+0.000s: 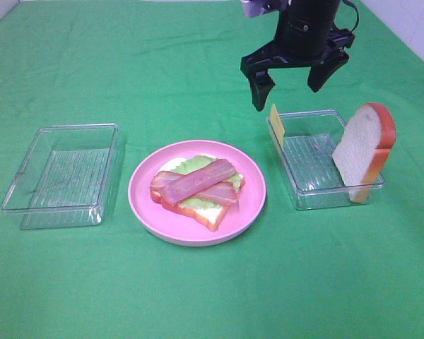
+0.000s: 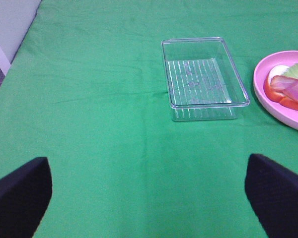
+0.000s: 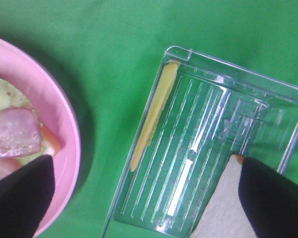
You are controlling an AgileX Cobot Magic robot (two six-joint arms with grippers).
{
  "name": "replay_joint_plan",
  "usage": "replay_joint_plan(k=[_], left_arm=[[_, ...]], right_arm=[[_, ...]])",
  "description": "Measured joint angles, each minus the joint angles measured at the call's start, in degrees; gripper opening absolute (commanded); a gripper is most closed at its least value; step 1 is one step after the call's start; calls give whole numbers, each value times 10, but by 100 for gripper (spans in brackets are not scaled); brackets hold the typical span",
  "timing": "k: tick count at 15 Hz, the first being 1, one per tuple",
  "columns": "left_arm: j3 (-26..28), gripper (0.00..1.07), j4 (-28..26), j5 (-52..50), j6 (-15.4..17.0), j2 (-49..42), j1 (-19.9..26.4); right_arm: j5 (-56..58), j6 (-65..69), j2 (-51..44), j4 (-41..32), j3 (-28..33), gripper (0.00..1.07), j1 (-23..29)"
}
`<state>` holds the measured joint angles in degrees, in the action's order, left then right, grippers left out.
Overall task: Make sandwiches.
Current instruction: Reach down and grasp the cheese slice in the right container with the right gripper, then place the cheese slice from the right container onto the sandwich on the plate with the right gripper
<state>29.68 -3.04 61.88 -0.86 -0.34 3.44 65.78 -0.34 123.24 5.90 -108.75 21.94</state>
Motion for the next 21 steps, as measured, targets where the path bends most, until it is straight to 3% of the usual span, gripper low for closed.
replay_joint_plan(k=[8,10,11,12,13,14,15,21], left_arm=[[0,101,0,0,0,0,0],[0,101,0,0,0,0,0],[0,101,0,0,0,0,0],[0,101,0,0,0,0,0],[0,101,0,0,0,0,0],[0,101,0,0,0,0,0],[0,101,0,0,0,0,0],[0,101,0,0,0,0,0]], right_arm=[[-39,0,65,-15,0,96,-7],[-40,3,75,-15,0,92,-7],[-40,9,77,-15,0,83,-7],[-40,15,80,-15,0,51,-7],[-40,15,80,-15,0,51,-7],[-41,27,84,-14,0,14,-7],[-42,28,86,-14,0,0,-7],[-38,28,84,9,0,0,-7]])
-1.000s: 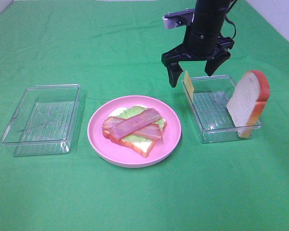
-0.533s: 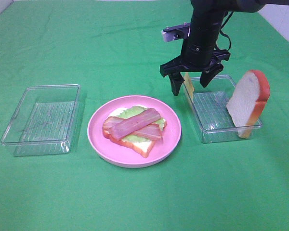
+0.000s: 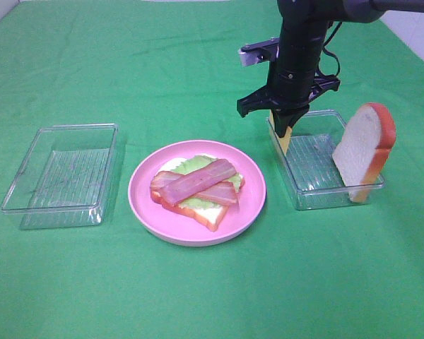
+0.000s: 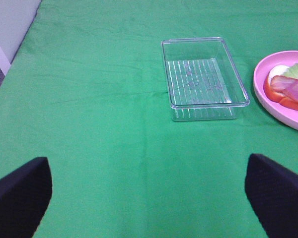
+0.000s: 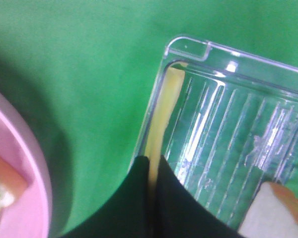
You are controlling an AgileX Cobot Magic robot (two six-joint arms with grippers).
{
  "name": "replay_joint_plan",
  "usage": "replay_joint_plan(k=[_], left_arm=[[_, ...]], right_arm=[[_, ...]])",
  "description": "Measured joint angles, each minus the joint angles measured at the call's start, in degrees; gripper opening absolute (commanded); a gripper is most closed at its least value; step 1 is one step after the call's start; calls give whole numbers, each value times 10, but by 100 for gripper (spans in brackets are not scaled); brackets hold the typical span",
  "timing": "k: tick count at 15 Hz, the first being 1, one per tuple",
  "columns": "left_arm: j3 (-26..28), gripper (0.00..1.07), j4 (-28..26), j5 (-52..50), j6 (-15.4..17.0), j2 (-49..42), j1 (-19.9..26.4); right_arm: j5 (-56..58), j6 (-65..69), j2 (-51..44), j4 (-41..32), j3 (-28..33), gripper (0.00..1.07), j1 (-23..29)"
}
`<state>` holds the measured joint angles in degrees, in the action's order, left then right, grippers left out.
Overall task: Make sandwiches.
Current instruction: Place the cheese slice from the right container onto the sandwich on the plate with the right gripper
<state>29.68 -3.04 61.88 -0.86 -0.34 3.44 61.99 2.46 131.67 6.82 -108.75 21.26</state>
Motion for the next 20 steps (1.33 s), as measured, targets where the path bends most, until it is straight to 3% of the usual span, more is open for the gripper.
replay_joint_plan(k=[5,11,16,20], left_arm=[[0,101,0,0,0,0,0],[0,101,0,0,0,0,0],[0,101,0,0,0,0,0],[0,101,0,0,0,0,0]], right_arm=[[32,0,-95,18,0,0,0],[69,-37,-146,-109,0,0,24],[62,-60,-103,-143,0,0,144],[40,-62,-65,-160,0,0,172]])
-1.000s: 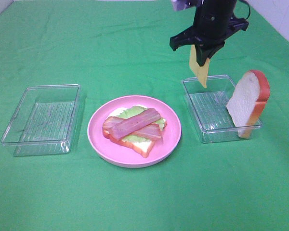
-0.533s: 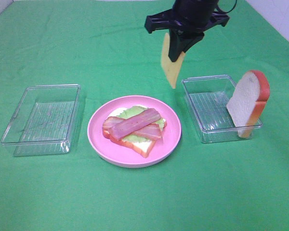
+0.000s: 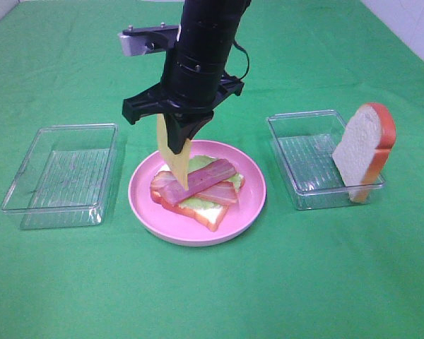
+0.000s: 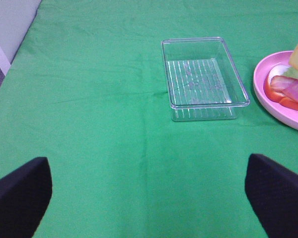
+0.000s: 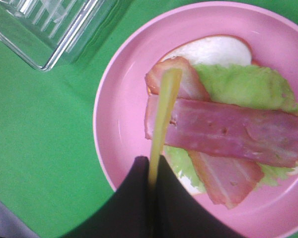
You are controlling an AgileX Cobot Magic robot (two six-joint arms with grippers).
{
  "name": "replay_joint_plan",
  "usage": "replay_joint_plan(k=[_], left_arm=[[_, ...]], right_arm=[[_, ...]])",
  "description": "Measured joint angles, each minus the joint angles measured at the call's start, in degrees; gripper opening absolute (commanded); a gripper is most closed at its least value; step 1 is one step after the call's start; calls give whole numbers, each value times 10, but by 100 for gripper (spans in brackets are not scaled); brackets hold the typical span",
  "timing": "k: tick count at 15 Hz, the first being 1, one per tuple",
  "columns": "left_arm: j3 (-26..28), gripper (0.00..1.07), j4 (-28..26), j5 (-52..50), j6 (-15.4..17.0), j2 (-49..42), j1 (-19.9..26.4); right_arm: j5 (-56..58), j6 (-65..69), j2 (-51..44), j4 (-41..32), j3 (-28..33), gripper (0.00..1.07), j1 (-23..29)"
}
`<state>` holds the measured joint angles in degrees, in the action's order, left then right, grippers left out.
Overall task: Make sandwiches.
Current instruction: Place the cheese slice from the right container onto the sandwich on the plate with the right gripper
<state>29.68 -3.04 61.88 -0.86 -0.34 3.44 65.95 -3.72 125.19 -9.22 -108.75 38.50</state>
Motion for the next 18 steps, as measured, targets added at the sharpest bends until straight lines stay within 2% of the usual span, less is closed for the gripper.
replay_joint_plan(k=[5,10,14,15,16,17,18], left_arm=[[0,101,0,0,0,0,0],[0,101,0,0,0,0,0],[0,101,0,0,0,0,0],[0,101,0,0,0,0,0],[0,101,0,0,0,0,0],[0,101,0,0,0,0,0],[0,101,0,0,0,0,0]], right_arm=[[-10,-3,40,-2,0,0,1],[-6,60,56,117,0,0,1],[5,77,56,124,0,0,1],[5,77,56,124,0,12,1],[5,77,56,128,0,31,1],[5,77,56,143,0,81,1],[5,77,56,148,0,90,1]])
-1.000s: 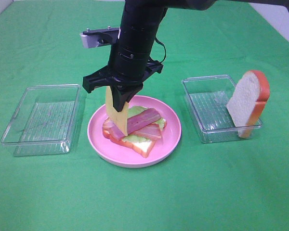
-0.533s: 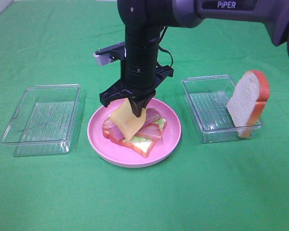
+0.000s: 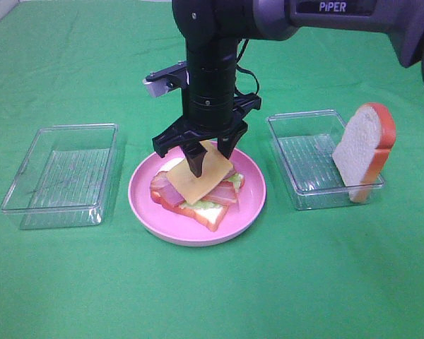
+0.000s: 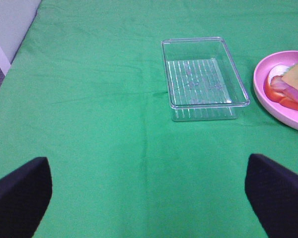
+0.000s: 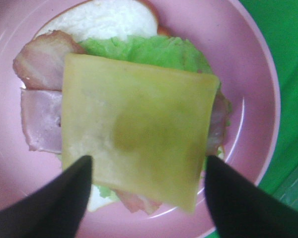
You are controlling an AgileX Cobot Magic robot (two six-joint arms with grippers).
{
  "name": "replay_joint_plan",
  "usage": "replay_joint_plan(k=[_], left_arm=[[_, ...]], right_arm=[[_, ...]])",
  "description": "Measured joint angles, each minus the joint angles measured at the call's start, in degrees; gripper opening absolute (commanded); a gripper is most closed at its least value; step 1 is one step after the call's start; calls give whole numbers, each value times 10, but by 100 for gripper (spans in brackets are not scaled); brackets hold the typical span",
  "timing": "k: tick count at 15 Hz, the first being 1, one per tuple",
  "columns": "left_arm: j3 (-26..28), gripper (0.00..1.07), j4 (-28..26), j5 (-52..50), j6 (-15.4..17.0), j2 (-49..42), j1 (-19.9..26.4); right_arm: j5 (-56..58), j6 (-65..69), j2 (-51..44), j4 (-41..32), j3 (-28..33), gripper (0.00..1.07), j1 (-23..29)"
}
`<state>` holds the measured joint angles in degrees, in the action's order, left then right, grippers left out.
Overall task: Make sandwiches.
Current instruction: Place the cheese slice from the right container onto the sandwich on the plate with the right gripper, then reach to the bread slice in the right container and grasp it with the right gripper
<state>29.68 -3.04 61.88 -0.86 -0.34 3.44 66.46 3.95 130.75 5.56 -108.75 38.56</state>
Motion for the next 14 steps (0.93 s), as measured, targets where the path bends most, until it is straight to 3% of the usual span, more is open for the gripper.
replay_joint_plan(k=[1,10,14], left_arm=[[0,101,0,0,0,0,0],[0,101,0,0,0,0,0],[0,101,0,0,0,0,0]], right_arm=[[0,-5,0,6,0,97,0],[30,-5,-42,79,0,97,-1],[30,-3,-156,98,0,97,-104]])
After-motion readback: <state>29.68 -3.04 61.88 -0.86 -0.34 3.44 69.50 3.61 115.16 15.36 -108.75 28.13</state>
